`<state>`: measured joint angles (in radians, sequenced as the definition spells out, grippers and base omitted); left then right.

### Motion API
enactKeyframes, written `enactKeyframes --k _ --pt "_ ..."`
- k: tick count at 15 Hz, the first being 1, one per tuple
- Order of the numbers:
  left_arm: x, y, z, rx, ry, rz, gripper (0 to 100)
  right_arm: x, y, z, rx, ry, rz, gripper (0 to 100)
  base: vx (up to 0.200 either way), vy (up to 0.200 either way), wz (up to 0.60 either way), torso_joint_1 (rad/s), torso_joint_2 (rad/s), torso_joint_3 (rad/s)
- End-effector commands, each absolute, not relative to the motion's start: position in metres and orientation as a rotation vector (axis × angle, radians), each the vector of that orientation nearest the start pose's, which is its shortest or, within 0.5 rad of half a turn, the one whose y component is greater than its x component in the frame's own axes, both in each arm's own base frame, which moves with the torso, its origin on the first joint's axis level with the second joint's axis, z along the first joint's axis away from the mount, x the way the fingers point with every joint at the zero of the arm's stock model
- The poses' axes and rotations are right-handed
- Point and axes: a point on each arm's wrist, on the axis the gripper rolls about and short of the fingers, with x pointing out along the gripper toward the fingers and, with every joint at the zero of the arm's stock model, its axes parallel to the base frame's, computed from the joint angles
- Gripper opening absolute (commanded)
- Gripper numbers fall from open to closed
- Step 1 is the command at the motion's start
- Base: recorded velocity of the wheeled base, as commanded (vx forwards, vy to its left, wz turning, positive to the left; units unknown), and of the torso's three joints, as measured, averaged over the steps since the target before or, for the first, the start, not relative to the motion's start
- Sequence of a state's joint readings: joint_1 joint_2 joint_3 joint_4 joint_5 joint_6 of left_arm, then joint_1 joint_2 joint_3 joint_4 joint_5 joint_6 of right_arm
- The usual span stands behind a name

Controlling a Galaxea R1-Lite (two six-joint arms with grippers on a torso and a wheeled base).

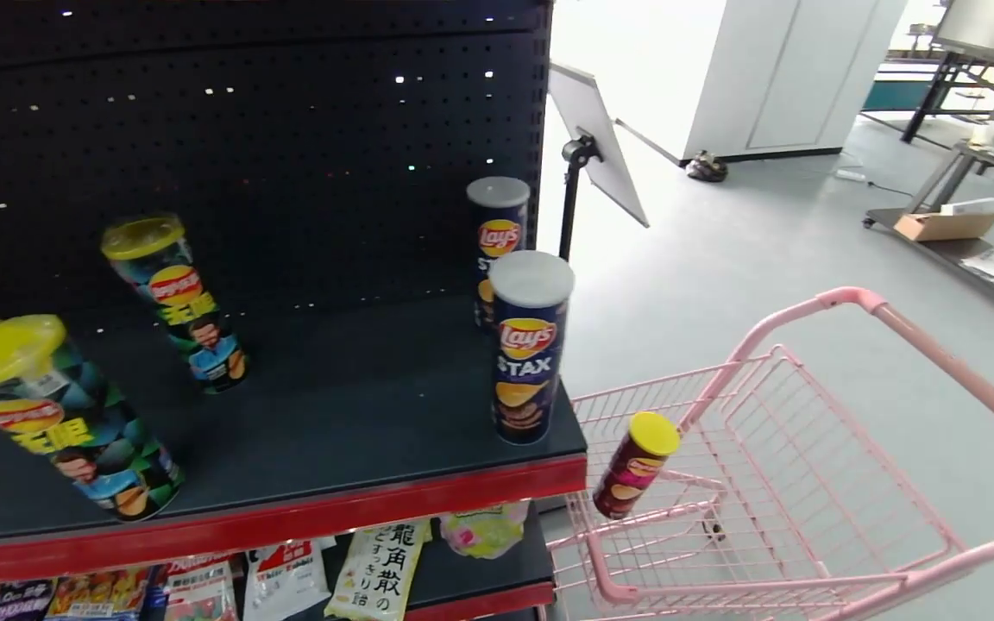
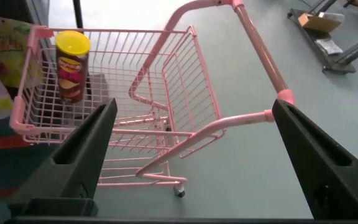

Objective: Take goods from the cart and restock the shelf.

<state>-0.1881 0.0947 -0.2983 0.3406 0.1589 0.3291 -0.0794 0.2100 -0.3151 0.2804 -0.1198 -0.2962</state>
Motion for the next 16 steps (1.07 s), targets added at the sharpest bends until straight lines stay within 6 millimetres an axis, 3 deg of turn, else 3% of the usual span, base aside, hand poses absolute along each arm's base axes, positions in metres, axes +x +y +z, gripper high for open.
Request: enactKeyframes --k 1,8,16 --pt "-0.0401 0.0113 0.1243 0.353 0.129 -0.051 100 -0.0267 -0.0006 0.1359 -0.298 0.208 -0.174 100 0.000 0.000 0.00 0.000 0.00 0.000" --pt "-0.0406 0.0114 0.1257 0.383 0.122 -0.052 100 -0.0264 -0.0006 0.1308 -0.298 0.214 -0.170 100 0.000 0.000 0.00 0.000 0.00 0.000" --pt "-0.0409 0.0113 0.1265 0.408 0.117 -0.058 100 -0.0272 -0.0005 0.1298 -0.298 0.214 -0.171 100 0.000 0.000 0.00 -0.132 0.32 0.183"
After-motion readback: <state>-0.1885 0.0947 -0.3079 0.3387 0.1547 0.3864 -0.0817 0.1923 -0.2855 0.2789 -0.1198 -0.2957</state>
